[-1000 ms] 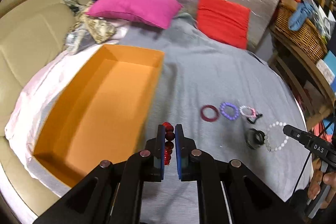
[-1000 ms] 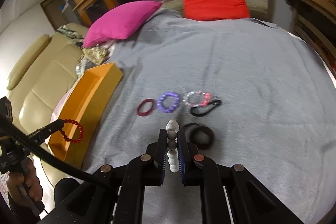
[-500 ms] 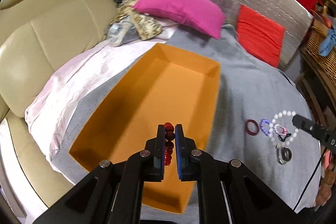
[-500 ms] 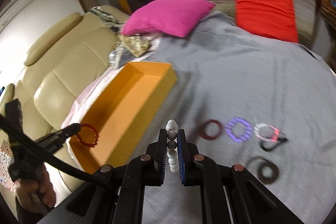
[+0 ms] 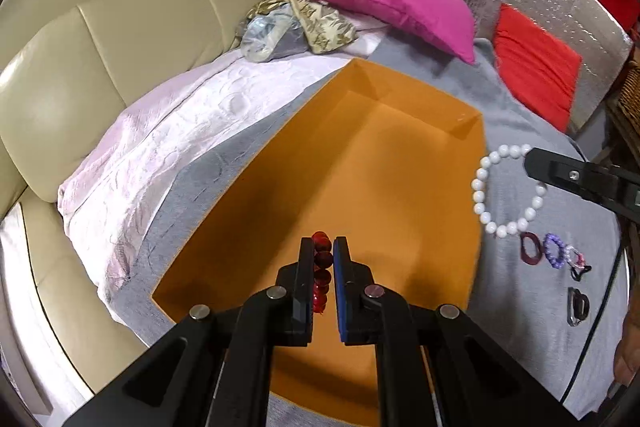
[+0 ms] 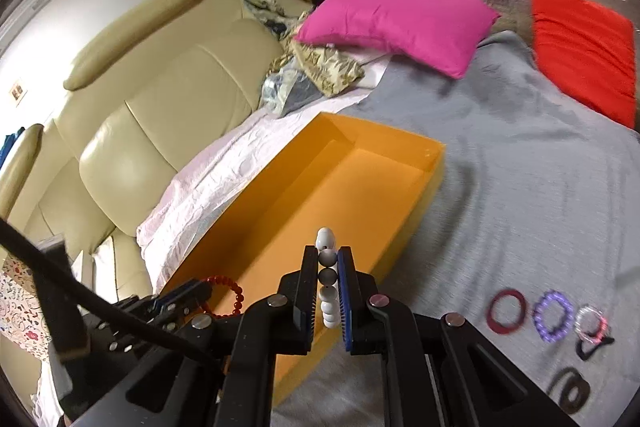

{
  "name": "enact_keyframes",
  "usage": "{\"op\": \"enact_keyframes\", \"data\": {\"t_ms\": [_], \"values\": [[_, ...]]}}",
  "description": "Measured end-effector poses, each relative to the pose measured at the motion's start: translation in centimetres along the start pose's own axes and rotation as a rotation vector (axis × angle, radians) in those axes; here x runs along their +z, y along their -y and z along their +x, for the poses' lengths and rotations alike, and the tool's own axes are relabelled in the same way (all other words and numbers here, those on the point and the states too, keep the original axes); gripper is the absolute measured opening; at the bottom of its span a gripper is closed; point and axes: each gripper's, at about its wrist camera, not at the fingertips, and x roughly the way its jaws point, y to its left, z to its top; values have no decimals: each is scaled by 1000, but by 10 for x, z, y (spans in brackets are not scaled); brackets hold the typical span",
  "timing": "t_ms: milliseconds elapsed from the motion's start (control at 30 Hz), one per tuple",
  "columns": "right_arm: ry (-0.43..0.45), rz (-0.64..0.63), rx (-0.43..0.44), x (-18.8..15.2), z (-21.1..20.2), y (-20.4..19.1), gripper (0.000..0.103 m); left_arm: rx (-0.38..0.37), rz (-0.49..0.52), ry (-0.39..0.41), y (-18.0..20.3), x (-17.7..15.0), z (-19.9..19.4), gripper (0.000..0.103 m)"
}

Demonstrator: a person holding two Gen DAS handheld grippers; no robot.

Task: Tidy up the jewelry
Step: 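Carry the red bracelet into the orange box with the left tool while the right drops the pearl bracelet there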

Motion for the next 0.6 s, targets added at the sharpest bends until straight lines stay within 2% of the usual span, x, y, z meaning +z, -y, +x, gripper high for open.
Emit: {"op": "enact_keyframes", "data": {"t_ms": [300, 600], "values": [[-98, -12, -33, 10, 62, 0, 11, 51, -25, -26, -10, 6, 21, 9], [-139, -21, -55, 17, 92, 3, 11, 73, -44, -43, -17, 9, 38, 9]]}}
